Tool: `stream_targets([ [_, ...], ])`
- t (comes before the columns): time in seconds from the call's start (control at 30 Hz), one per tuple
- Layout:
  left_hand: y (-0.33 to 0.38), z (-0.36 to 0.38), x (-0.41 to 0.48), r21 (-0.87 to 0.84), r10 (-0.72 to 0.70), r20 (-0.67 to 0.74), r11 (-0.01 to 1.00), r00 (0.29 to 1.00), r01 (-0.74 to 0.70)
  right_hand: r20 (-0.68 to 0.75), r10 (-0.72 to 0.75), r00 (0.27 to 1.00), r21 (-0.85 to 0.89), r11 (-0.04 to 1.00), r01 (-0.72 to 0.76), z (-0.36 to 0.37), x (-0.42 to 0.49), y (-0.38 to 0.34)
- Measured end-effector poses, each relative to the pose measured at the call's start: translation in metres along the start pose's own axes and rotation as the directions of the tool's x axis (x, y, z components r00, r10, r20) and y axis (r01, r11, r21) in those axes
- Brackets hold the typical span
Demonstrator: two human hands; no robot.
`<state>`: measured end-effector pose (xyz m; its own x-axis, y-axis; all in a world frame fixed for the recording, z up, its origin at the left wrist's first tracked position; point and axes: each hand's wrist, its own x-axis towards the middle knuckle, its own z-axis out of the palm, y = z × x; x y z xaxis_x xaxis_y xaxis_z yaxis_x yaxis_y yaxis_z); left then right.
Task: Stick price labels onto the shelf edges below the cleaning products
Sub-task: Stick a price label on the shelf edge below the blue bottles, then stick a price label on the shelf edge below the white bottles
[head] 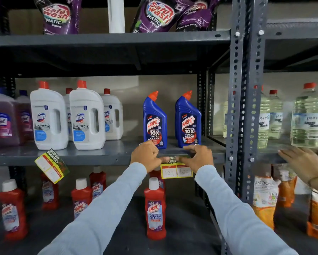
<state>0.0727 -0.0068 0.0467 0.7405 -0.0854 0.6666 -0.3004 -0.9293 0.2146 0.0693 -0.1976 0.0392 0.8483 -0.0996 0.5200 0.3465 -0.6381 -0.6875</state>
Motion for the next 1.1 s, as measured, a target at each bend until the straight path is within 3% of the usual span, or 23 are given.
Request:
stream_targets([
  [0.17,0.004,-0.008,0.008,-0.081,-0.052,0.021,0.995,0.998,0.054,-0.126,0.026,0.992,-0.101,0.994,-0.039,0.007,0.002,-0.012],
  [0.4,0.006,-0.022,0.011,-0.173,-0.095,0.122,0.978,0.988,0.116,-0.136,-0.007,0.991,-0.15,0.989,-0.013,0.011,-0.007,-0.016],
  [0.53,-0.019,-0.047,-0.007,-0.25,0.004,0.208,0.967,0.978,0.049,-0.08,-0.024,0.997,-0.212,0.977,0.007,-0.002,-0.013,-0.025],
  [0.6,-0.042,-0.063,-0.024,-0.203,0.086,0.207,0.978,0.974,-0.043,-0.143,-0.089,0.986,-0.258,0.965,0.05,0.001,-0.02,-0.032],
  [0.7,-0.091,-0.102,-0.044,-0.036,0.158,0.206,0.987,0.966,-0.154,-0.199,-0.297,0.934,-0.151,0.951,0.27,0.03,-0.048,-0.063],
  [0.8,-0.144,-0.15,-0.048,0.271,0.104,0.299,0.944,0.949,-0.189,-0.027,-0.384,0.923,-0.079,0.921,0.381,0.079,-0.068,-0.11],
  [0.93,-0.215,-0.198,-0.056,0.503,-0.087,0.445,0.848,0.891,-0.169,0.177,-0.344,0.922,-0.137,0.919,0.369,0.159,-0.075,-0.182],
  [1.03,-0.257,-0.219,-0.069,0.531,-0.072,0.465,0.82,0.882,-0.214,0.311,-0.222,0.924,-0.349,0.878,0.328,0.218,-0.08,-0.217],
  [1.1,-0.269,-0.221,-0.069,0.484,-0.054,0.465,0.851,0.884,-0.203,0.301,-0.14,0.943,-0.425,0.866,0.264,0.247,-0.084,-0.232],
])
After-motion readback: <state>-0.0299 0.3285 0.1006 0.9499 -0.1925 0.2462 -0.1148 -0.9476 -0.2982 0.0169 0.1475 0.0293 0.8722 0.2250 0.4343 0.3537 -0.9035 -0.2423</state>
